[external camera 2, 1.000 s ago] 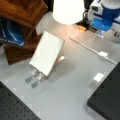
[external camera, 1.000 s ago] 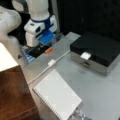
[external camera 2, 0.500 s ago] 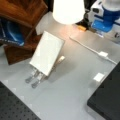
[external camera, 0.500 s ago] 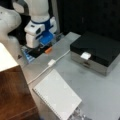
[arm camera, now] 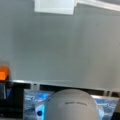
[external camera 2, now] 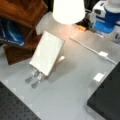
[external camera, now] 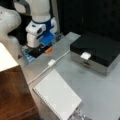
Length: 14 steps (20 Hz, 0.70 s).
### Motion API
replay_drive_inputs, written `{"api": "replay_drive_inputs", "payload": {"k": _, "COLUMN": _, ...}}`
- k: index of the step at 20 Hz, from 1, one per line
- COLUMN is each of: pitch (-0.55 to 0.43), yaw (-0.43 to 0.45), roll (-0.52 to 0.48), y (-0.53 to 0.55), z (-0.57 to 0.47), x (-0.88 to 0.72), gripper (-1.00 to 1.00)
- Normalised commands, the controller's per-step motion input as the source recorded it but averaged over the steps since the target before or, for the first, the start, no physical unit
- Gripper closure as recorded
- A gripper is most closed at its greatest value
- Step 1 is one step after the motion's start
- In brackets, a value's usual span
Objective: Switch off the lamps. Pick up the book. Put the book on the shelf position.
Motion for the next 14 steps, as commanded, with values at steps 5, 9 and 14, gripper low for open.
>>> {"api": "replay_drive_inputs", "payload": {"k": 5, "pitch": -0.160, "yaw": -0.106, "roll": 0.041, "y": 0.18, "z": -0.13, "x": -0.14, "gripper": 1.00}}
{"api": "replay_drive_inputs", "payload": {"k": 9, "pitch": -0.153, "yaw": -0.100, "roll": 0.064, "y": 0.16, "z": -0.13, "x": -0.15, "gripper": 1.00}}
{"api": "replay_drive_inputs", "payload": {"k": 14, "pitch": -0.157, "yaw": -0.091, "roll": 0.079, "y": 0.16, "z": -0.14, "x": -0.14, "gripper": 1.00}}
